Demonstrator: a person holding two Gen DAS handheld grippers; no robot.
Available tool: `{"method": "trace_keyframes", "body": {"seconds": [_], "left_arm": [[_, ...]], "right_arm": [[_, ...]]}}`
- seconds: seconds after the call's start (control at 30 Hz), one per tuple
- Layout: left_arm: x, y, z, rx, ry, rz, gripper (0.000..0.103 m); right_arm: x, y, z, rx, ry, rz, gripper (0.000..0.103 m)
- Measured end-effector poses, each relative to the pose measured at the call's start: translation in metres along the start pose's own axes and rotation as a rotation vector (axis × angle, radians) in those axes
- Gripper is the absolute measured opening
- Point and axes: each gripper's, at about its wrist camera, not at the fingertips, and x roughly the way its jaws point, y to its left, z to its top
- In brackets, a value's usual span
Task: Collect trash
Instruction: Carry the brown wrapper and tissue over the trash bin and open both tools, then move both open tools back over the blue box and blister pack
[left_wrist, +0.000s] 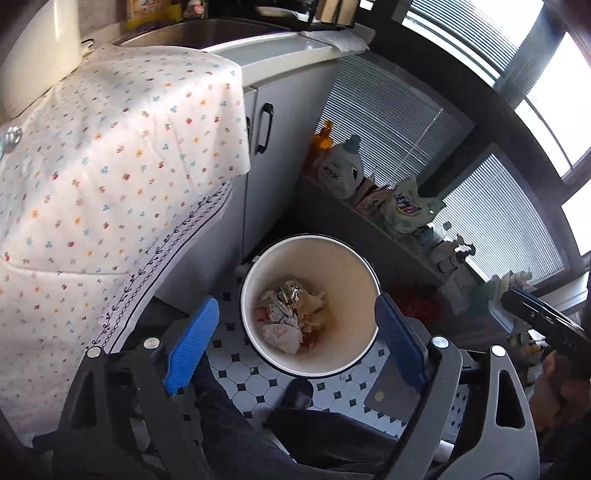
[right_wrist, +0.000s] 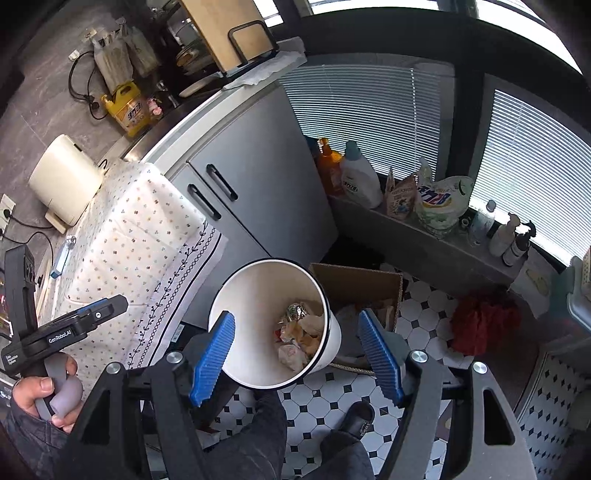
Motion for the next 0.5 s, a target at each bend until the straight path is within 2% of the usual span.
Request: {"method": "trace_keyframes", "body": {"seconds": [0.17,0.4,0.5], "left_arm": [[-0.035,0.039,-0.01,-0.099,-0.074,0.048,0.096],[-0.088,0.097,-0.021,-0.222,-0.179,0.131,0.097],[-0.11,0.121,-0.027,-0.273,-0.224,0.162,0.097]], "right_arm": [[0.01,0.042,0.014,-0.097,0.005,0.063,0.074],[0.023,0.104,0.034,-0.19,0.004,0.149,0.088],[0.028,0.133,0.041,-0.228,0.007,0.185,0.09]]}}
